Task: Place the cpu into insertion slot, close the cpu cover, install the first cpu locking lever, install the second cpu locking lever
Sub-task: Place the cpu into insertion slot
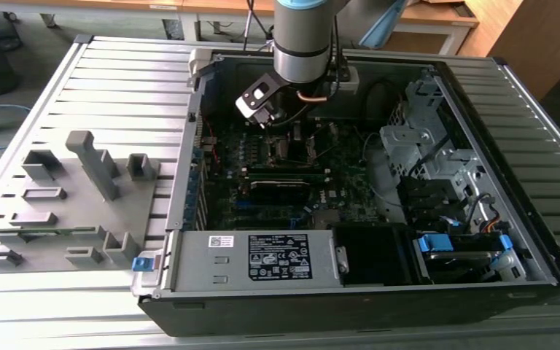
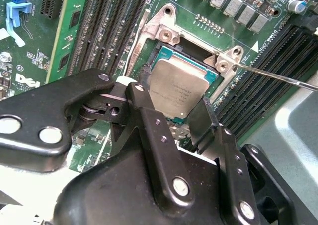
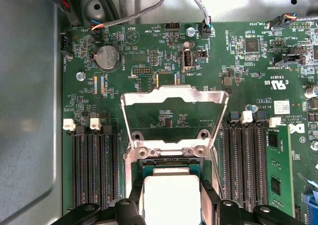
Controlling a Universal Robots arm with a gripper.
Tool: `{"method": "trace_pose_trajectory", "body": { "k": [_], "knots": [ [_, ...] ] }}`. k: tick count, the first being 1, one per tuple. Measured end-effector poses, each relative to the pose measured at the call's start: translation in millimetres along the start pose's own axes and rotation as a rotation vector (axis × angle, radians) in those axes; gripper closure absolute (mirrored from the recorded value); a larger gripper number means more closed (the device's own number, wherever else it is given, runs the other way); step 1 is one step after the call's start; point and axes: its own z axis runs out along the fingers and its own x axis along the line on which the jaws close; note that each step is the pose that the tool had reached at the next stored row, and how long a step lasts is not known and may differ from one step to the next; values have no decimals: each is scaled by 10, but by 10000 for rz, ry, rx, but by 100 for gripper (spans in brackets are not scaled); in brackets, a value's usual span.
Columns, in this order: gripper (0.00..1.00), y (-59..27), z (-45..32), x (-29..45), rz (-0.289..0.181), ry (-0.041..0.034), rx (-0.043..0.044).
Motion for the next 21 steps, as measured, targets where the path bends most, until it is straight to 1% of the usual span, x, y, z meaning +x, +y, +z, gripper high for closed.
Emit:
{"method": "trace_pose_trajectory", "body": {
  "k": [5, 12, 14, 17, 21],
  "knots": [
    [46, -2, 22, -1, 0, -6, 5],
    [46, -1, 26, 0, 0, 1, -1],
    [46, 2, 11, 3, 1, 19, -12],
    [46, 4, -46, 0, 0, 4, -2],
    [46, 4, -52, 0, -38, 4, -2]
  ]
}}
